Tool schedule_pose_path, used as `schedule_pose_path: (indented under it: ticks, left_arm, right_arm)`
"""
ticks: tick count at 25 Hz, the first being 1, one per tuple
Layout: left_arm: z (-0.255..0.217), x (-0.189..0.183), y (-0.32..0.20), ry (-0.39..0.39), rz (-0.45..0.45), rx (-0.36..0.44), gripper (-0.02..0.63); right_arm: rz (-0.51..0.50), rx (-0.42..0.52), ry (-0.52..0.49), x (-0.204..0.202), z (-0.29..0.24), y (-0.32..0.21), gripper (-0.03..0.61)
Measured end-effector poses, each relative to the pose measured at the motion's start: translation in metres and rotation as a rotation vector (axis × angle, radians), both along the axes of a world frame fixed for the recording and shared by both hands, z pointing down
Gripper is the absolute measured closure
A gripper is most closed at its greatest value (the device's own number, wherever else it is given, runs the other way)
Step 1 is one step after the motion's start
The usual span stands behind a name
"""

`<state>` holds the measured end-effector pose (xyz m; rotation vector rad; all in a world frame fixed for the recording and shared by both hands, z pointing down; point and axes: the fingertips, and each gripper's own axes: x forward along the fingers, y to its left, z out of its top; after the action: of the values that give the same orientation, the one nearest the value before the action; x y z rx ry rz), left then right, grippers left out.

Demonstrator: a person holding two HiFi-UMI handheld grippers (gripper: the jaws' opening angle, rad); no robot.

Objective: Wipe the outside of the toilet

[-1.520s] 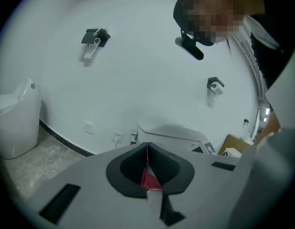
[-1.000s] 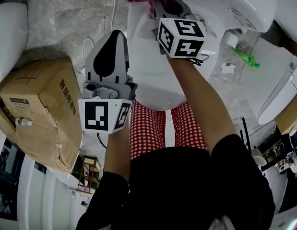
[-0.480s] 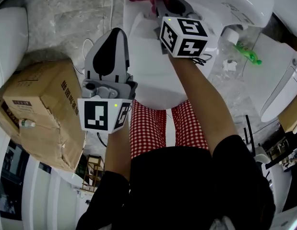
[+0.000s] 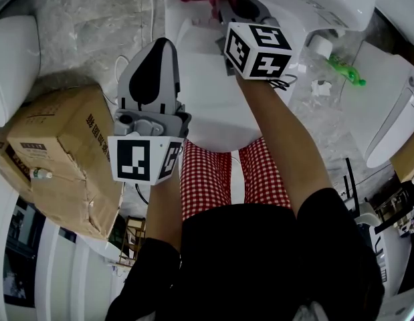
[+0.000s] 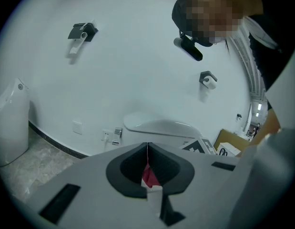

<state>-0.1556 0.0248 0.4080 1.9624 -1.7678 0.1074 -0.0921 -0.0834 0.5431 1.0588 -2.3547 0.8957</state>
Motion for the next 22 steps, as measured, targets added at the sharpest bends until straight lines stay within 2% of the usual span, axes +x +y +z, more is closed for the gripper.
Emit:
schedule_pose_path:
  ticks: [4, 8, 22]
  left_arm:
    - [-0.002, 0.005, -0.004, -0.005, 0.009, 0.004, 0.603]
    - [0.0, 0.016, -0.005, -0.047, 0.05, -0.007, 0.603]
    - [-0.003, 0.045, -0.018, 0.001, 0.102, 0.018, 0.603]
  right_arm:
    - [0.012, -0.002, 0.002, 0.01, 0.001, -0.002, 0.523]
    - [0.02, 0.001, 0.004, 0.018, 0.0, -0.004, 0.523]
    - [0.072, 0.005, 0.015, 0.059, -0.001, -0.012, 0.523]
